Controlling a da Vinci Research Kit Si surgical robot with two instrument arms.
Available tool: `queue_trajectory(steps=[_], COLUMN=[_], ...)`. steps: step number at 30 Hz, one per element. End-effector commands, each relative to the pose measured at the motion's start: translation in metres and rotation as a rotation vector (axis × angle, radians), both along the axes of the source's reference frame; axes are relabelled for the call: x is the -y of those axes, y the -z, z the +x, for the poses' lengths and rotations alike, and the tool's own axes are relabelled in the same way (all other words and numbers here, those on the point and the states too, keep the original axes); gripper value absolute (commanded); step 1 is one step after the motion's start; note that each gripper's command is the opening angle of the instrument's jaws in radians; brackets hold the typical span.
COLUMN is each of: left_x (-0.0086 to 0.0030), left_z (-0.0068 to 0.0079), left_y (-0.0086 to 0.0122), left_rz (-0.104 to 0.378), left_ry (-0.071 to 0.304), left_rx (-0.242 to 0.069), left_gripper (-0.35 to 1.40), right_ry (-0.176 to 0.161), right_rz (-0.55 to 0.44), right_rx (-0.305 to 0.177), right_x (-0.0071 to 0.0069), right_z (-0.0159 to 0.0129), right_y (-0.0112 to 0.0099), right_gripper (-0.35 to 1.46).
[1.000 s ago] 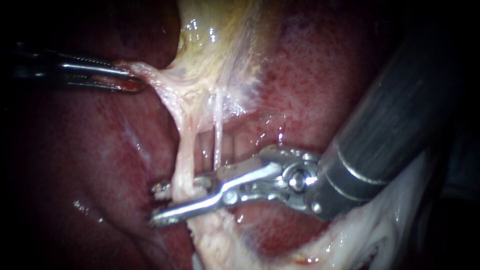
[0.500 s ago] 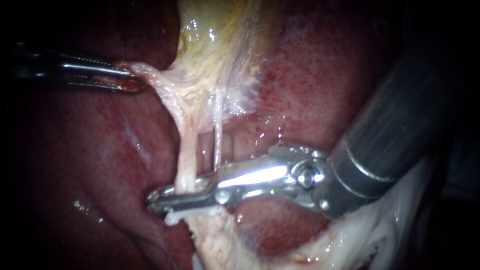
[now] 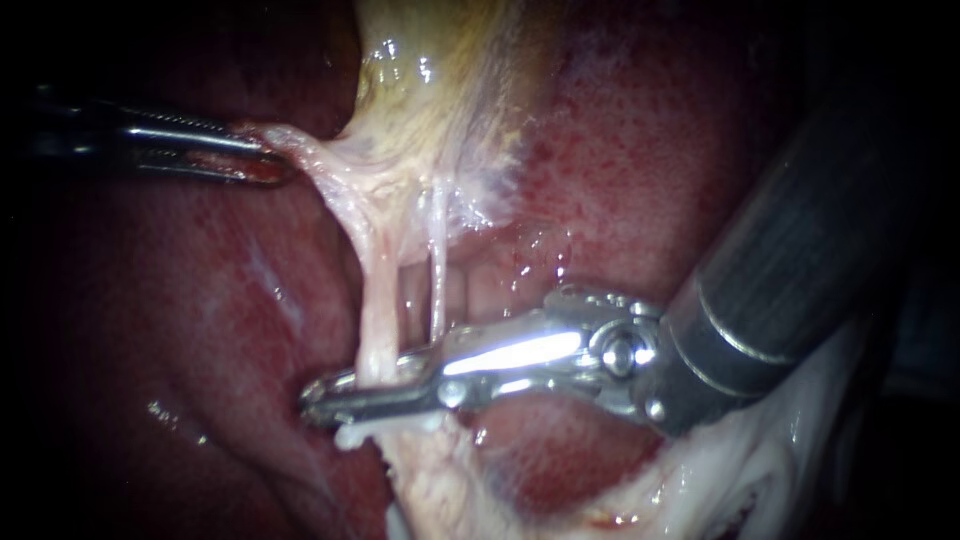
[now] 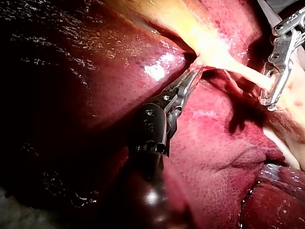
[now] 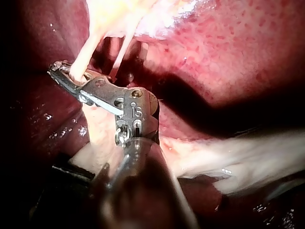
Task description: Clipping second clip left tube
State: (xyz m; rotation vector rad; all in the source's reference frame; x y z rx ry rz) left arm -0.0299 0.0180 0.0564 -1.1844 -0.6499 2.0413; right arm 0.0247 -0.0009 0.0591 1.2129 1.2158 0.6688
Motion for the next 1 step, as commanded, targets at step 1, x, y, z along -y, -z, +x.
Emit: queue_trajectory(steps=[1], left_x=[0.0000], left_z=[0.0000], left_y=[0.0000], left_rz=[0.000], left_ry=[-0.001], left_rx=[0.000], left_gripper=[-0.35], right_ry=[0.000], right_rz=[0.000], right_rx=[0.000], right_x=[0.0000], right_z=[0.0000], right_y=[0.0000], right_gripper=[-0.35])
